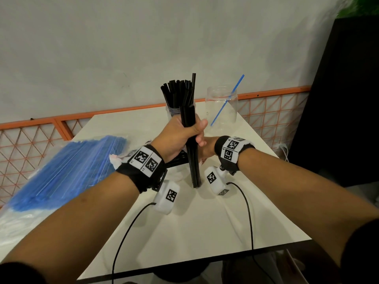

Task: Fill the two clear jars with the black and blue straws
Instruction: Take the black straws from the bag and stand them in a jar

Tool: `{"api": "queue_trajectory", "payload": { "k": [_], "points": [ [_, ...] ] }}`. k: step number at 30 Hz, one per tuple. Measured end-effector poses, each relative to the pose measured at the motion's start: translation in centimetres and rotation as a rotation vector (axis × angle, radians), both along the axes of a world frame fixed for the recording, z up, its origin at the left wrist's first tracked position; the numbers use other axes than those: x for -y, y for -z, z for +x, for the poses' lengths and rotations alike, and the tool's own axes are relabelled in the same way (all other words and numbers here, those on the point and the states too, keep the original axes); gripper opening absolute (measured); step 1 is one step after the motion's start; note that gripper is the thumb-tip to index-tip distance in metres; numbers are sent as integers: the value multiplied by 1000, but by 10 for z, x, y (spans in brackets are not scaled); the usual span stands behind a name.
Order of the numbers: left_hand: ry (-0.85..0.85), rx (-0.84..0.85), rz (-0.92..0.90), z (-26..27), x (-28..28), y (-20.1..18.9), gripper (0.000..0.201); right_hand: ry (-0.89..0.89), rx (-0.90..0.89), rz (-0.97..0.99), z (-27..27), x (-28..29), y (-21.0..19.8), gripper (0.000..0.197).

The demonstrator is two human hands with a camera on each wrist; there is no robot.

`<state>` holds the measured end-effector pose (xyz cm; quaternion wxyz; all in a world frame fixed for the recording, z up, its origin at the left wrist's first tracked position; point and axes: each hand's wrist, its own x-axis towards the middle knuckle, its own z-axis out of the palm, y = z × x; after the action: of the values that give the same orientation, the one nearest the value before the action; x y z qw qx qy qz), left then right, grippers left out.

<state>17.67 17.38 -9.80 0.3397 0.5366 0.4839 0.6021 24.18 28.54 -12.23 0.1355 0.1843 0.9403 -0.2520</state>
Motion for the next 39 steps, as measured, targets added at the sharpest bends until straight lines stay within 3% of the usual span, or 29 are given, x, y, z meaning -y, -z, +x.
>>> {"api": "queue_trajectory", "payload": {
  "k": [2, 5, 6, 8, 10, 12, 14, 17, 21, 25, 28, 31, 39],
  "points": [
    [-1, -27, -30, -3, 0, 13, 30, 8, -12, -13, 4, -5, -2, 3],
    [15, -24, -57, -3, 0, 21, 31, 56, -1, 27, 6, 1, -3, 10],
    [20, -17, -57, -2, 0, 23, 30, 130, -10, 84, 0, -1, 4, 23],
    [21, -16, -54, -1, 0, 20, 29, 44, -15, 281, 1, 4, 13, 32],
    [2, -43, -37, -2, 0, 7, 27, 177, -5, 184, -5, 8, 9, 12],
    [-55, -95, 25, -9, -2, -17, 30, 82, 21, -32, -10, -3, 4, 10],
    [-148, -163, 151, -22, -6, -47, 34, 53, -33, -96, 4, -6, -4, 24],
    [-299, -188, 330, -45, -14, -89, 31, 31, -7, -47, -1, -2, -3, 71],
    [-446, -175, 416, -63, -28, -117, 26, 27, -4, -54, 0, -6, -5, 77],
    [-528, -251, 391, -62, -48, -115, 30, 28, 4, -59, 1, -3, -5, 78],
    [-605, -393, 253, -64, -62, -96, 39, 23, 20, -29, 2, -4, -6, 79],
    [-678, -431, 137, -73, -73, -78, 43, 11, 38, -7, 2, -5, -6, 79],
    [-816, -544, 10, -86, -85, -74, 34, 18, 36, -24, 2, -5, -7, 77]
  ]
}}
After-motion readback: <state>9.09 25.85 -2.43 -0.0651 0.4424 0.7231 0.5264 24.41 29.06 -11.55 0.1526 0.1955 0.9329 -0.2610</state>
